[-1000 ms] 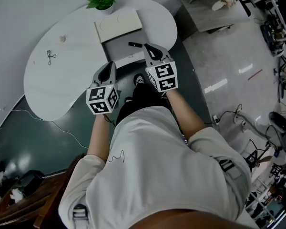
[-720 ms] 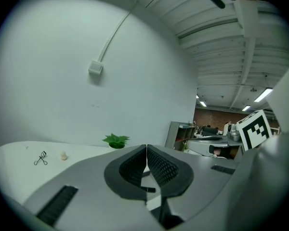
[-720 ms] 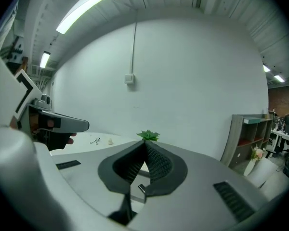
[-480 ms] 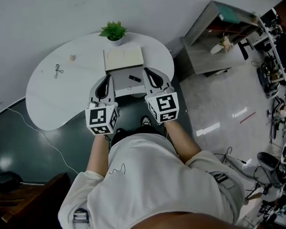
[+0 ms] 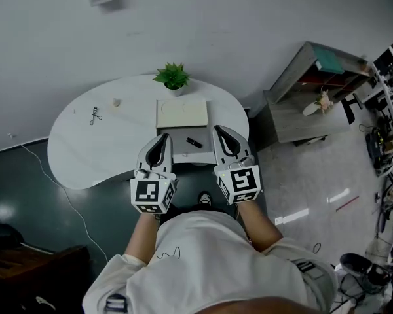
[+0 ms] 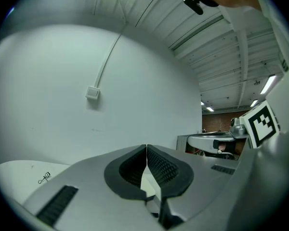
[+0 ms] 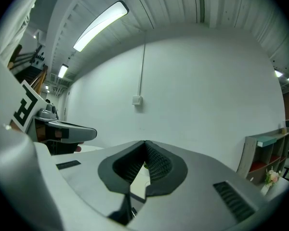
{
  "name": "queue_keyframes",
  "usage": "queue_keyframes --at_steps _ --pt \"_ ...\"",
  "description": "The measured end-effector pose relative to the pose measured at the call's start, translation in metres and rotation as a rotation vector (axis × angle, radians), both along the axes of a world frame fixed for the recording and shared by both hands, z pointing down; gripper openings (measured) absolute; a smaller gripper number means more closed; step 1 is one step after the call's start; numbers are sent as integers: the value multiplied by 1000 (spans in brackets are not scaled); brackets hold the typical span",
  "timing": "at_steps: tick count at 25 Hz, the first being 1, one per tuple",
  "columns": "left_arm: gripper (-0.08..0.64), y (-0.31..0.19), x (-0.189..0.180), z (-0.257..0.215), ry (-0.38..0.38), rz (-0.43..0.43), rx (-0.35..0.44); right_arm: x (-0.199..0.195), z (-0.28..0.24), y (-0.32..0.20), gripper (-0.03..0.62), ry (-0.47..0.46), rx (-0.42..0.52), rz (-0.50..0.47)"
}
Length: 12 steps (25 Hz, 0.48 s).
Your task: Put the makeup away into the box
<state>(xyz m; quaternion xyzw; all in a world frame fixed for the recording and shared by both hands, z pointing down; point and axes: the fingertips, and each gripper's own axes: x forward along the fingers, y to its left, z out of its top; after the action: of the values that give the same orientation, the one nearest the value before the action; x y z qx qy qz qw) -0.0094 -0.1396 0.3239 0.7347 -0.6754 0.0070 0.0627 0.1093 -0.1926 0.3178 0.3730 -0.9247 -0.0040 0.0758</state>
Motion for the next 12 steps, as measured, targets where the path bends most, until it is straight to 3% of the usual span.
queue_keyframes --at_steps 12 --pt "21 14 -23 -2 -12 -80 2 -21 2 -1 -3 4 4 -58"
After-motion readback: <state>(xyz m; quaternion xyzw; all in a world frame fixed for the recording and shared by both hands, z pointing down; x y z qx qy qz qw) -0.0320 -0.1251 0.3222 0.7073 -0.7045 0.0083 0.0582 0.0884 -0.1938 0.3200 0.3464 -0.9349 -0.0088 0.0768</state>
